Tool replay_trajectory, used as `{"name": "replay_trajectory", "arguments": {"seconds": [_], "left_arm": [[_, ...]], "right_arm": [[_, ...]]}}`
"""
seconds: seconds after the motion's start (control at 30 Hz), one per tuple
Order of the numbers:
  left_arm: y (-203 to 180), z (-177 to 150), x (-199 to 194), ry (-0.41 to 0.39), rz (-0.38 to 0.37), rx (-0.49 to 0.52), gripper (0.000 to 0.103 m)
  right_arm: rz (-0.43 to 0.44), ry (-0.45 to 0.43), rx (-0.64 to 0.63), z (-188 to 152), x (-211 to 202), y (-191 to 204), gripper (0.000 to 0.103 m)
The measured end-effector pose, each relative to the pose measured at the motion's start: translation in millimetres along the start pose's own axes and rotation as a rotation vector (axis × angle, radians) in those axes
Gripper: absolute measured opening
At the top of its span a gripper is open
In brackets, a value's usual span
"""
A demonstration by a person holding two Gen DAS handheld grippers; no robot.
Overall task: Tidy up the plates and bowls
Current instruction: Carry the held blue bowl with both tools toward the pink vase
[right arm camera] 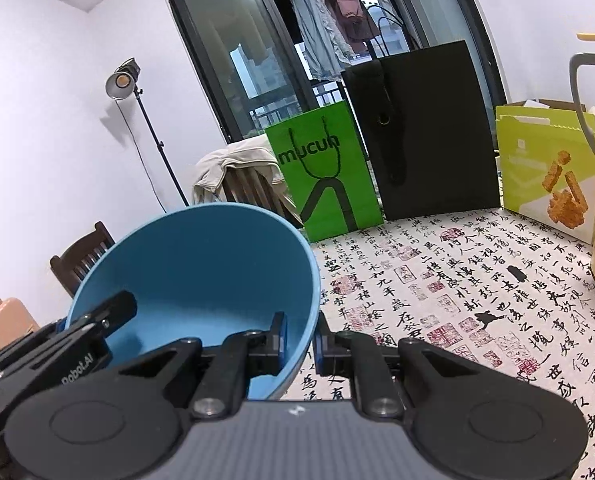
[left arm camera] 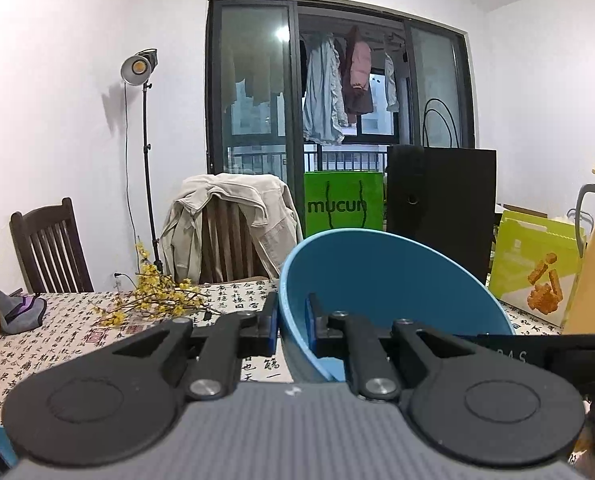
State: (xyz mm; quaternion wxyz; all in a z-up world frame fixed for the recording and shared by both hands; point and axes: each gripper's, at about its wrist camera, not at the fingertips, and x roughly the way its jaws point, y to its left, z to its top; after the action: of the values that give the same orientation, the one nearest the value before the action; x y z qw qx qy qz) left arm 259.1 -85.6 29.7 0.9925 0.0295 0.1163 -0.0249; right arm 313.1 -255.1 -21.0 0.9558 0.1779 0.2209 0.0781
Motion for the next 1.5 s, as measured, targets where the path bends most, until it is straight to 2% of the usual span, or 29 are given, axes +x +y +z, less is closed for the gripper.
{"name": "replay_trajectory", "arguments": {"seconds": [0.3, 1.5], "left_arm": [[18.3, -4.5, -11.1, -0.03, 0.025, -0.011, 0.013], [90.5, -15.5, -35.0, -0.059, 0.092, -0.12, 0.014]], "right_arm": [[0.015, -0.012, -0.031, -9.5, -2.7, 20.8, 0.013], [0.104, 0.024, -0.144, -35.0, 13.4, 97.6, 0.013]]}}
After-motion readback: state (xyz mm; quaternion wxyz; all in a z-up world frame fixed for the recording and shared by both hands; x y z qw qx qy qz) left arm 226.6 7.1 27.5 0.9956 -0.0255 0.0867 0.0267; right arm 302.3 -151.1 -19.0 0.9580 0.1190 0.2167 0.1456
